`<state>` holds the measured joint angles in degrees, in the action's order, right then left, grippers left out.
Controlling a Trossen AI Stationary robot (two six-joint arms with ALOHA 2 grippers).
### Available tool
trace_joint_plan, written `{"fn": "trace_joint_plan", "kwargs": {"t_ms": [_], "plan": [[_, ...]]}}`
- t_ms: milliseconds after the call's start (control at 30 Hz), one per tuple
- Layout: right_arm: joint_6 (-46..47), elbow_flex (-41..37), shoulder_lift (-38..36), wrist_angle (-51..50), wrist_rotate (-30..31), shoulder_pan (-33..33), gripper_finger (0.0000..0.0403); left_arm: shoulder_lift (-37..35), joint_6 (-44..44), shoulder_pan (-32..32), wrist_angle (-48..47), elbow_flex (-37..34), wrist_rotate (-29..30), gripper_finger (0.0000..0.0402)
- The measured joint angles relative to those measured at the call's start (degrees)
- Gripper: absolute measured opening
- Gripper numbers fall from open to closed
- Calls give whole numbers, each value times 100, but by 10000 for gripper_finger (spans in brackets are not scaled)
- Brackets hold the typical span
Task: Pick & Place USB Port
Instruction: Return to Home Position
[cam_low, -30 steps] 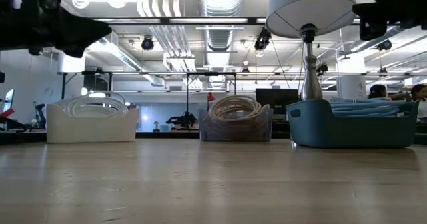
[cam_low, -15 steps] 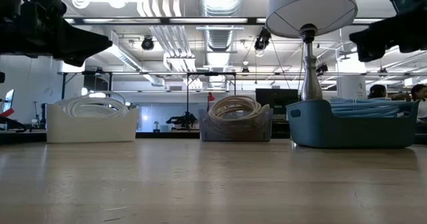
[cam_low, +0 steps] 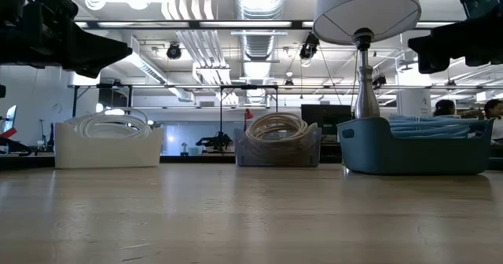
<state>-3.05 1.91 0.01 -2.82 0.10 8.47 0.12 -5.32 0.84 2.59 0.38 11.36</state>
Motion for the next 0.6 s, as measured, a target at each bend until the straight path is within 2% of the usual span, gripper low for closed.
{"fn": "trace_joint_plan", "kwargs": {"t_ms": [300,600], "plan": [[-83,-11,15,17,0,0,185,0,-2,0,-4,-4,-20,128],[273,-11,17,17,-2,0,185,0,74,0,-3,-4,24,128]]}}
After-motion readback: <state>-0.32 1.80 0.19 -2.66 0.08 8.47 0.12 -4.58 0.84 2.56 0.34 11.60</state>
